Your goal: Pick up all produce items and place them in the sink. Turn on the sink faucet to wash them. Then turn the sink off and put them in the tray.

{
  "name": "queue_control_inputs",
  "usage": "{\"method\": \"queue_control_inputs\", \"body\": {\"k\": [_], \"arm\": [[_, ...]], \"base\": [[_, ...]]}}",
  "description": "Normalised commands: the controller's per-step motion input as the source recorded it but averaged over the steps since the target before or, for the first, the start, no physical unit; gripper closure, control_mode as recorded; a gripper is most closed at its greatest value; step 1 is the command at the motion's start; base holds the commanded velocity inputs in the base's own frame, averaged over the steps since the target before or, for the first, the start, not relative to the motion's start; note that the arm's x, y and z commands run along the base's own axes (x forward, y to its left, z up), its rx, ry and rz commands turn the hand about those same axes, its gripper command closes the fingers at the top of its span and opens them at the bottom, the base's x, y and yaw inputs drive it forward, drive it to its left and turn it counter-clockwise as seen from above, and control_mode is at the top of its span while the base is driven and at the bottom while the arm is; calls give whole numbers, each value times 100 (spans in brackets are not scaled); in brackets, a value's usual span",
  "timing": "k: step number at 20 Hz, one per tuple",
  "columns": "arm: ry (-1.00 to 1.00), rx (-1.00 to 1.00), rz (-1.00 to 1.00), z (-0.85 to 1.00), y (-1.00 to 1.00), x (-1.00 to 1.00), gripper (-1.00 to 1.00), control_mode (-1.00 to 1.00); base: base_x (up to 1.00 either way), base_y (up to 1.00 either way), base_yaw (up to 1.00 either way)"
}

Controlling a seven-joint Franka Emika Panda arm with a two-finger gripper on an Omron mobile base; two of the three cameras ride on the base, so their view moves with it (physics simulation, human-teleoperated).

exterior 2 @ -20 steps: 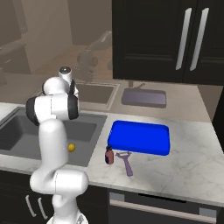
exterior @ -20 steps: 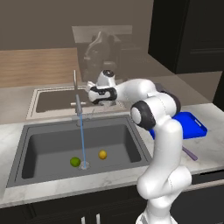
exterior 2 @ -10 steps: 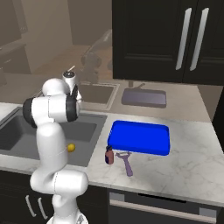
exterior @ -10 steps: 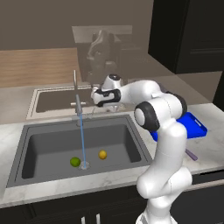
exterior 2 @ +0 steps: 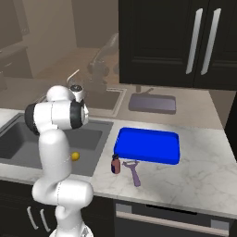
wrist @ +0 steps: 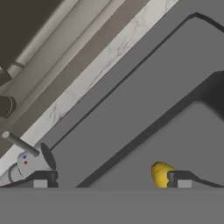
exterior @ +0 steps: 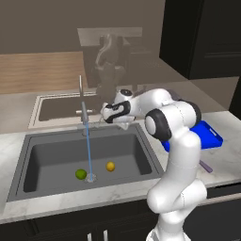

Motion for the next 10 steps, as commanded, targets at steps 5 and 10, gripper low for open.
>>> {"method": "queue_control_inputs", "body": {"k": [5,10], "arm": [[0,0,2,-22,0,8,-100,-100],[0,0,2,-24,0,16,-100,-100]], "base": [[0,0,0],[0,0,0]]}}
